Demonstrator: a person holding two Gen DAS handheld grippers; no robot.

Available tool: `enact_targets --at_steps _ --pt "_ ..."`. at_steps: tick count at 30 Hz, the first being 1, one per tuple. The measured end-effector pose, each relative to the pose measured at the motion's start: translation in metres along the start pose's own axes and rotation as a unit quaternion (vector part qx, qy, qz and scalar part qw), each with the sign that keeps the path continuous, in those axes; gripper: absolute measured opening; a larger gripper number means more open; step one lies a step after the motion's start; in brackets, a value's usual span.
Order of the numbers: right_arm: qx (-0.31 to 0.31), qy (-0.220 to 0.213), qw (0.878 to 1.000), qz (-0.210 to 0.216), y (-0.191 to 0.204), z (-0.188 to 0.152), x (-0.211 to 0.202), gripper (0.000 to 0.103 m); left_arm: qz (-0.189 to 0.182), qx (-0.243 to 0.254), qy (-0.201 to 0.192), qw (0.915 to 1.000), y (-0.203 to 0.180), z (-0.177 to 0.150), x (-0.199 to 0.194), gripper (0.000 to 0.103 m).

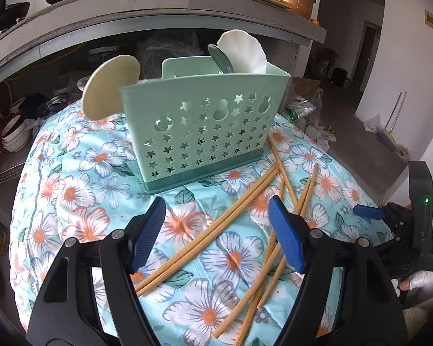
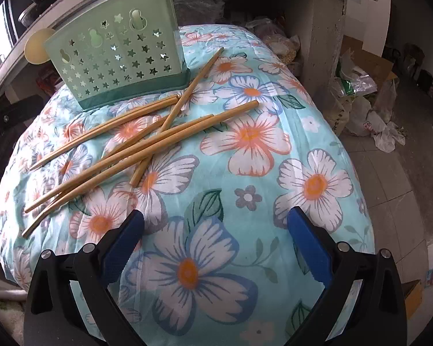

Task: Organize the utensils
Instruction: 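Move both tools toward the loose wooden chopsticks on the quilt, then close the left tool on a wooden chopstick while the right closes on another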

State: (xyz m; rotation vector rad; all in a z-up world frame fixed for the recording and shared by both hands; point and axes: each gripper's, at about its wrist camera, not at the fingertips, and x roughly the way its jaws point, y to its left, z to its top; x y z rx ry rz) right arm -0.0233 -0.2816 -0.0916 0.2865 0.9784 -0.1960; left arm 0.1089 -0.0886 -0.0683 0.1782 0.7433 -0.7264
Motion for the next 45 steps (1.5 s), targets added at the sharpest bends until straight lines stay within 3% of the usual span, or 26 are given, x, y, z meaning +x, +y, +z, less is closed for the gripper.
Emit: enact_targets --at_steps 6,9,13,18,24,30,35,41,45 --pt "0.096 -0.031 0.989 0.108 -0.027 0.022 -0.021 0.093 -0.019 0.025 0.001 0.9995 -0.010 0.002 0.006 0.070" --pt "0.151 -0.028 0.971 0.185 -0.038 0.037 -0.017 0.086 -0.031 0.035 0.003 0.9989 -0.013 0.001 0.009 0.070" --pt "0.221 0.012 0.939 0.265 -0.044 0.046 0.006 0.074 -0.054 0.053 0.007 0.9971 -0.020 0.000 0.014 0.068" --pt "0.293 0.055 0.908 0.294 -0.049 0.044 0.035 0.062 -0.068 0.101 0.011 0.9925 -0.035 -0.002 0.020 0.053" --pt "0.371 0.060 0.880 0.290 -0.069 0.047 0.054 0.049 -0.098 0.115 0.024 0.9882 -0.044 -0.004 0.031 0.038" --pt "0.407 0.051 0.874 0.259 -0.083 0.054 0.065 0.036 -0.110 0.118 0.033 0.9864 -0.047 -0.005 0.036 0.029" --pt "0.390 0.055 0.891 0.227 -0.083 0.058 0.070 0.012 -0.108 0.119 0.037 0.9863 -0.047 -0.007 0.033 0.028" --pt "0.319 0.070 0.925 0.194 -0.088 0.059 0.050 0.011 -0.107 0.117 0.048 0.9862 -0.046 -0.007 0.033 0.028" --pt "0.312 0.076 0.926 0.197 -0.090 0.051 0.047 0.011 -0.116 0.137 0.061 0.9819 -0.058 -0.006 0.041 0.028"
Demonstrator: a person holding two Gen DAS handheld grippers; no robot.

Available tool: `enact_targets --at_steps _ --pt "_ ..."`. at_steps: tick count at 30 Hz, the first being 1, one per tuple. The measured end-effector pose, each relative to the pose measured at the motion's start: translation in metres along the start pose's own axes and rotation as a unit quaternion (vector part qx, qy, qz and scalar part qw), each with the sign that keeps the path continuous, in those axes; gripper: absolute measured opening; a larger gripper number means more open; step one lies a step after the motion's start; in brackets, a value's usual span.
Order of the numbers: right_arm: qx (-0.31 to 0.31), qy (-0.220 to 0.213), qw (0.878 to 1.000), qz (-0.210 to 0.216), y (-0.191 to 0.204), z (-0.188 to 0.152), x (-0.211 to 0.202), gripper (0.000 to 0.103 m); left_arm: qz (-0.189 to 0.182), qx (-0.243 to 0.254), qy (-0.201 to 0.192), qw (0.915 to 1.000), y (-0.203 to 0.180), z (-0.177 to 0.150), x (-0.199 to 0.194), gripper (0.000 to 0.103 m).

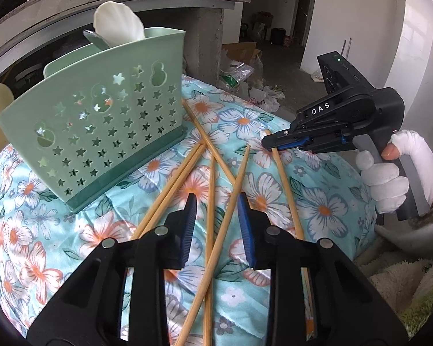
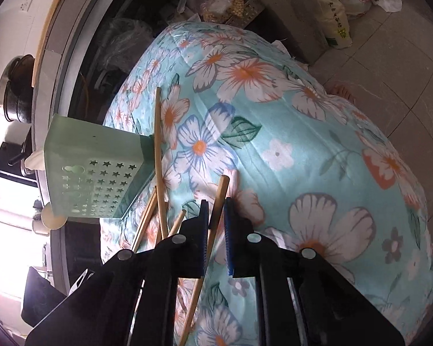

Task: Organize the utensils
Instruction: 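Close the left tool on a wooden chopstick while the right closes on another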

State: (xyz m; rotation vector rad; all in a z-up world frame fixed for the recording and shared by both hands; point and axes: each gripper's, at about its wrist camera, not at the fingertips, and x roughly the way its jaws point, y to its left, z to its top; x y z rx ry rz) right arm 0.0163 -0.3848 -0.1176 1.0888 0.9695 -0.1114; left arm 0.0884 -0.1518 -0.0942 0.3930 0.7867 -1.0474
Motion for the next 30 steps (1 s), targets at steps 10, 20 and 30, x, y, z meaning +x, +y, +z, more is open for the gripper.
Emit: enact_targets --at_steps 10,20,30 --pt "-0.003 0.001 1.000 0.010 -0.004 -0.007 -0.001 0.011 0.049 0.077 0.049 0.9946 -0.023 0.009 0.036 0.028" --pt "-0.001 0.003 1.000 0.019 -0.007 -0.006 -0.001 0.011 0.060 0.116 0.073 0.9887 -0.034 0.016 0.051 0.018" --pt "0.003 0.003 1.000 0.027 -0.010 -0.005 0.000 0.011 0.062 0.124 0.097 0.9856 -0.033 0.024 0.073 0.006"
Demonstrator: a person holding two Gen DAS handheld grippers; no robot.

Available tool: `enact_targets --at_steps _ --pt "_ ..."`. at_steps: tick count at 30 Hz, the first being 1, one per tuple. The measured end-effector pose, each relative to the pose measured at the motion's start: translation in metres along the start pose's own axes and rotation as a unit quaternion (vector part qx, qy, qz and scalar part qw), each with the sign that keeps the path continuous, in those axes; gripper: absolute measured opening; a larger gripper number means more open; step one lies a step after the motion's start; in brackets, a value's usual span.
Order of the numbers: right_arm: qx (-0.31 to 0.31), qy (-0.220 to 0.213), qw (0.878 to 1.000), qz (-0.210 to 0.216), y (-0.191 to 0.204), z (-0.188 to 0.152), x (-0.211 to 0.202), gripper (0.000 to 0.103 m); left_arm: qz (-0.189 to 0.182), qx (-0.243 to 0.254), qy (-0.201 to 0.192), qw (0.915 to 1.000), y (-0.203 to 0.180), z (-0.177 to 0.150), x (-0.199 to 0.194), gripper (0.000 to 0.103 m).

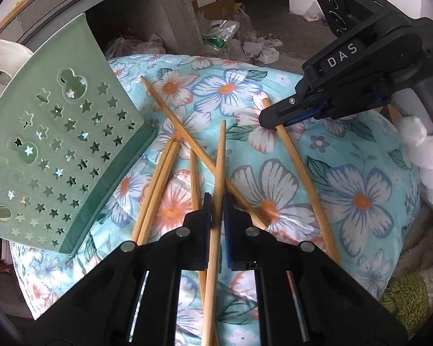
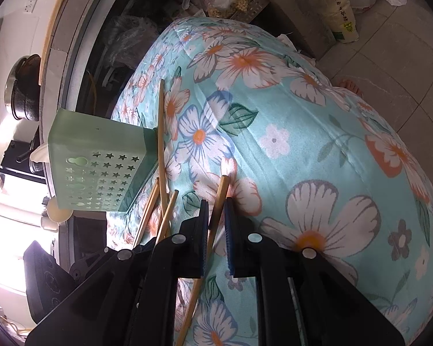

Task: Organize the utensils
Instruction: 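Close the left tool on a wooden chopstick while the right closes on another, then lift the chopstick upright over the caddy with the left tool while the right holds its chopstick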

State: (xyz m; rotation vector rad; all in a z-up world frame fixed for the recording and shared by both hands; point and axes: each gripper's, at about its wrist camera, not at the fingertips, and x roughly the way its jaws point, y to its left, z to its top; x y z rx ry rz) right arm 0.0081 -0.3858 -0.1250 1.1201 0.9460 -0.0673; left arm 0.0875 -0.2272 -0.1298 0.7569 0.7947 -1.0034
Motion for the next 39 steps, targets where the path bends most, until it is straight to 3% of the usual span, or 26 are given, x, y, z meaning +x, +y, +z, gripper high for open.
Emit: enact_targets --at_steps 11,24,39 --pt "0.016 0.003 1.000 0.016 -0.007 0.002 0.001 0.010 -0.018 -0.062 -0.042 0.9970 0.023 0.003 -0.033 0.006" --pt "0.036 -0.010 0.998 0.056 -0.008 0.007 -0.007 0.009 -0.054 -0.166 -0.113 0.9781 0.064 0.003 -0.085 0.006" --pt "-0.014 -0.044 0.995 0.089 0.026 0.008 -0.039 0.007 -0.060 -0.206 -0.168 0.9623 0.085 -0.003 -0.121 0.006"
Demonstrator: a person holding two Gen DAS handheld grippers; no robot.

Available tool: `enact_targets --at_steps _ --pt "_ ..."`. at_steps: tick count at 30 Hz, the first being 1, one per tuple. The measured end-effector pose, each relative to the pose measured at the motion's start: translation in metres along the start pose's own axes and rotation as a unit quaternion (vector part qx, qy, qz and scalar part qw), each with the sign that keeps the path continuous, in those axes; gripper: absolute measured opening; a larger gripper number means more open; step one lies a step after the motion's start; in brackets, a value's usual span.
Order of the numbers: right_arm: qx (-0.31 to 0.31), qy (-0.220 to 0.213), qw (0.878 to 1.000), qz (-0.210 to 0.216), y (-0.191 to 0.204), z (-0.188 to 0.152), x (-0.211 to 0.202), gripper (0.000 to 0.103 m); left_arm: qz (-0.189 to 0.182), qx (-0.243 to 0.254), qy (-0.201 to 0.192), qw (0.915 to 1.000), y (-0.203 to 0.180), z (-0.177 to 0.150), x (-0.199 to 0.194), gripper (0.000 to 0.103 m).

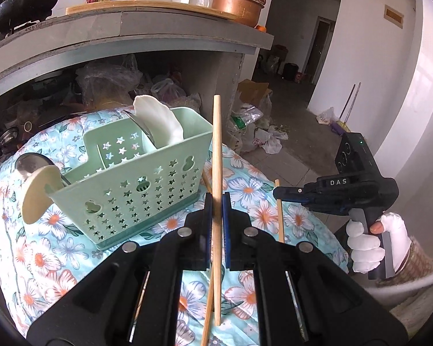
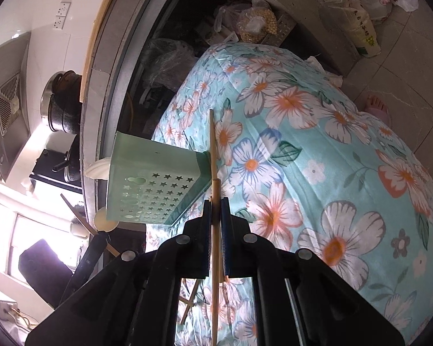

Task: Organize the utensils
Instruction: 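Lift the chopstick upright over the caddy with the left tool while the right holds its chopstick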

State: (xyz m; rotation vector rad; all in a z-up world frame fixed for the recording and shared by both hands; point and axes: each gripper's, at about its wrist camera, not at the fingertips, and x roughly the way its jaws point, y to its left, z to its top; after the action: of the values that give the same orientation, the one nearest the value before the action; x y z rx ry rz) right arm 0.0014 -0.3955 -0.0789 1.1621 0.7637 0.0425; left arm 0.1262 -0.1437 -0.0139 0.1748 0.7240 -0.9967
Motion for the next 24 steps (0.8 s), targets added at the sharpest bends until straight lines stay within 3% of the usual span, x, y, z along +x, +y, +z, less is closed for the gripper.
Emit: enact_targets --at_steps 12,24 --pt "-0.027 -0.013 0.999 0.041 0.029 0.003 -0.017 0.006 0.000 -0.007 -0.033 0.9994 0.006 0.010 -0.030 0.006" --pt "-0.061 -0.023 0.994 0.087 0.067 0.014 -0.032 0.007 0.023 -0.003 -0.113 0.9934 0.012 0.037 -0.089 0.006"
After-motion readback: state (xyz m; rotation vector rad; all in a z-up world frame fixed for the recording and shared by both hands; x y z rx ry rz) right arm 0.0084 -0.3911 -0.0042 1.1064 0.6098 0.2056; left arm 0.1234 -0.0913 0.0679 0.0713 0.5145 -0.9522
